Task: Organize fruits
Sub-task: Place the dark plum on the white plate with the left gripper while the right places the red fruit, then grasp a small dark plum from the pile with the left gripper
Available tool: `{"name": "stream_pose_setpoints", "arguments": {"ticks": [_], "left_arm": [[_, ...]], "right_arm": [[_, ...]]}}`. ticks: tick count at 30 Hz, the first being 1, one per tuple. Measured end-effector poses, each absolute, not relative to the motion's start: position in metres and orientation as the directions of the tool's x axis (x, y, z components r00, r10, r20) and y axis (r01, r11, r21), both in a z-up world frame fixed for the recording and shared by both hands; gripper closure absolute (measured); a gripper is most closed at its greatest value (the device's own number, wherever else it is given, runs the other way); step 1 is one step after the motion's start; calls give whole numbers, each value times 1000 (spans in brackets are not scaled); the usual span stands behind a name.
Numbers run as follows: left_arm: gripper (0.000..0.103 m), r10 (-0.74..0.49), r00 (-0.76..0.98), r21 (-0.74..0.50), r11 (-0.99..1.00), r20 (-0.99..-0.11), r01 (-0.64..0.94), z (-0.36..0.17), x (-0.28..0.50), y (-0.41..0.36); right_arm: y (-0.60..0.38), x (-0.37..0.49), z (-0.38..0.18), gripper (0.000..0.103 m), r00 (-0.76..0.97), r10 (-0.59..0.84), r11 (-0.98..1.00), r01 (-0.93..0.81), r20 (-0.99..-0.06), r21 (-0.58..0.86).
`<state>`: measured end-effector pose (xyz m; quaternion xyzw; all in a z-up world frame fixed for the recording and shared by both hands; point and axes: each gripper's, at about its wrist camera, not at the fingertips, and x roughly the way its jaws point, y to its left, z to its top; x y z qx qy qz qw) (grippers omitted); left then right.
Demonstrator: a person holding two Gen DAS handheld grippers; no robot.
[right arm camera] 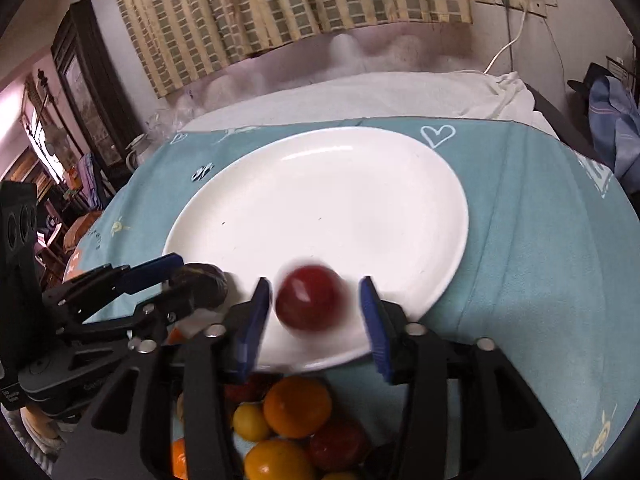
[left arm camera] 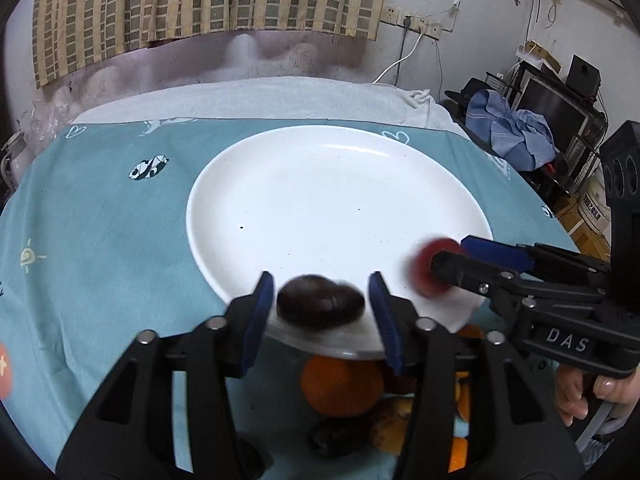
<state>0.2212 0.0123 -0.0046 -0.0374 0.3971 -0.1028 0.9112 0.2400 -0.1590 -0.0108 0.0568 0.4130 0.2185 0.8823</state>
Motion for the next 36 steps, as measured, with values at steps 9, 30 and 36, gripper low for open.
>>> {"name": "stream_pose_setpoints", "arguments": {"ticks": [9,30,36], "left_arm": [[38,-208,684,-158,978,-699,136,8,200,30],[24,-155,605,-49,981,-781,187,-19,190,15],[24,-156,589,-56,981,-793,184,-21,204,11]], "right_arm": [[-166,217,10,37,576,464,880,-382,-672,280],[-181,213,-22,37,511,276,945,-300,-814,132],[-180,224,-24,37,503,277,948,-283,-818,147]]}}
